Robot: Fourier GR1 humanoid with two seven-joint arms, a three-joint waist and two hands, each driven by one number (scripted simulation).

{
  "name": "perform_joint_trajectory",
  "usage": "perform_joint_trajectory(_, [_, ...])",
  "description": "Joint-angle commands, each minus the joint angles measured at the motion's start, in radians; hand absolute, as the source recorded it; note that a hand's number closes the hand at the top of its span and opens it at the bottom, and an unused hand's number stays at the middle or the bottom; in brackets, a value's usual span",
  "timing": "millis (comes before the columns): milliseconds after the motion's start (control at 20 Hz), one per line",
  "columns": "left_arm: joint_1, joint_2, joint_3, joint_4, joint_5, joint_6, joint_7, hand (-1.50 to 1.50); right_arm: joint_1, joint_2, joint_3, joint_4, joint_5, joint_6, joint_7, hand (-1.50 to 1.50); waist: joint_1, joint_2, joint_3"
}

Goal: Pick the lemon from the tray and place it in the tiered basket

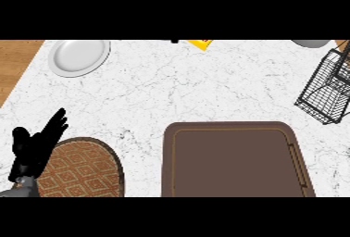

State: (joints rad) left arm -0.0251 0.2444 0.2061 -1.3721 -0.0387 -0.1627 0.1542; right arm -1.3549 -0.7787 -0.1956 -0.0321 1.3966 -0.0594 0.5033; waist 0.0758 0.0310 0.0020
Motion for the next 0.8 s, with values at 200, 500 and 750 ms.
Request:
perform_joint_trajectory(200, [-0.040, -0.009, 0.011, 0.030, 0.010, 0.009, 0.005, 0.00, 0.036, -0.025, -0.071, -0.028, -0.081, 0.035, 0.115, -1.50, -0.014, -0.002, 0.001])
perform_joint_trajectory(500, [-0.020, 0.005, 0.018, -0.001, 0.016, -0.001, 0.019, 0.00, 0.051, -0.004, -0.100, -0.132, -0.112, -0.153, 0.089, -1.50, -0.012, -0.007, 0.001])
perform_joint_trajectory(750, [-0.005, 0.006, 0.014, 0.041, -0.009, 0.007, -0.012, 0.00, 0.004, -0.057, -0.156, -0.181, -0.157, -0.238, 0.163, -1.50, -0.024, -0.010, -0.001])
